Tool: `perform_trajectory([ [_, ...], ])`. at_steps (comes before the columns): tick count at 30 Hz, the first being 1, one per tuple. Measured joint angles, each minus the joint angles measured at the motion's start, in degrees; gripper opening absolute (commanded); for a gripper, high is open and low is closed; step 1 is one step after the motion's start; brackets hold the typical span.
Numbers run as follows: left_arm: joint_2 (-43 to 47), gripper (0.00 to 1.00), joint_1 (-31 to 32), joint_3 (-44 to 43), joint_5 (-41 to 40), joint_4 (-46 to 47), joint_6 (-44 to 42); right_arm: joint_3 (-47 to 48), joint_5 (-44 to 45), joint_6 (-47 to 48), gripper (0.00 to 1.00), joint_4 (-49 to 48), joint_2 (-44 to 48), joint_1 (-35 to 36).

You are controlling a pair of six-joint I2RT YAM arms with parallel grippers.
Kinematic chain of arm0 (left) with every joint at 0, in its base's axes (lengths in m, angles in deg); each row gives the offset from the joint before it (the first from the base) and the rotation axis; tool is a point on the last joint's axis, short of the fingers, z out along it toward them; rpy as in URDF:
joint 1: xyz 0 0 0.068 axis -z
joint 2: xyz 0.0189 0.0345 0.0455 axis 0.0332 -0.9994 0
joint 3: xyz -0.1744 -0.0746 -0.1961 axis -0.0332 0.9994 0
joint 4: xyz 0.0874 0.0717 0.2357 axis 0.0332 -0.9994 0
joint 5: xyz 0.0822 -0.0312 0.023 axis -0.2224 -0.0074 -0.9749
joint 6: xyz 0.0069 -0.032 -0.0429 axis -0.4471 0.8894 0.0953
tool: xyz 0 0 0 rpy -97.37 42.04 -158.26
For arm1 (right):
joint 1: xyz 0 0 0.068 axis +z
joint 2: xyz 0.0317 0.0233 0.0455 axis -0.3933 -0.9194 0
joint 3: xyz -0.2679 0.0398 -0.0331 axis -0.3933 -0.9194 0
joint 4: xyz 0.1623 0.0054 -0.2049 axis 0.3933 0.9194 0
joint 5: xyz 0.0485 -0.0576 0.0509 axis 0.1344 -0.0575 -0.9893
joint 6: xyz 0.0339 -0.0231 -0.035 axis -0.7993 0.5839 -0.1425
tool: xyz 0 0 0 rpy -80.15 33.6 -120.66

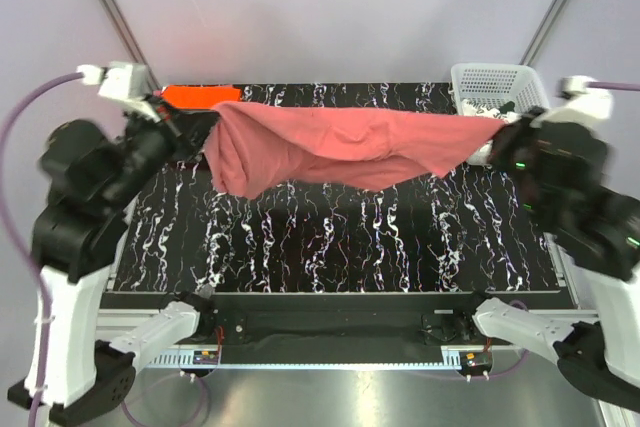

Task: Fold and stack the t-shirts
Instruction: Flatten the tshirt out

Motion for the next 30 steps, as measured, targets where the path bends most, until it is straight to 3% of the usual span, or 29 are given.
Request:
perform_trajectory([
  [8,3.6,0.00,0.0,0.5,5.4,-0.5,3.9,10.6,0.0,2.9,0.00,0.2,5.6,0.0],
  [14,0.1,0.07,0.0,9.5,7.5,-0.5,4.0,9.4,-0.5,4.9,0.00,0.0,1.4,0.0],
  [18,-8.7,0.11,0.0,14.6,8.5,-0.2,3.3,1.6,-3.2,4.4,0.00,-1.6,-0.8,0.0],
  [25,-32.9,0.40,0.3,14.5,7.0,-0.3,-0.8,-15.9,-6.7,3.0,0.00,-4.2,-3.9,0.0],
  [27,-34.9,0.50,2.0,15.1,2.5,-1.6,-2.1,-18.0,-6.3,3.1,0.00,-5.1,-5.3,0.0],
  [30,-30.1,0.55,8.6,18.6,-3.1,-1.6,-3.5,-19.5,-6.1,3.1,0.00,-7.6,-8.0,-0.7],
])
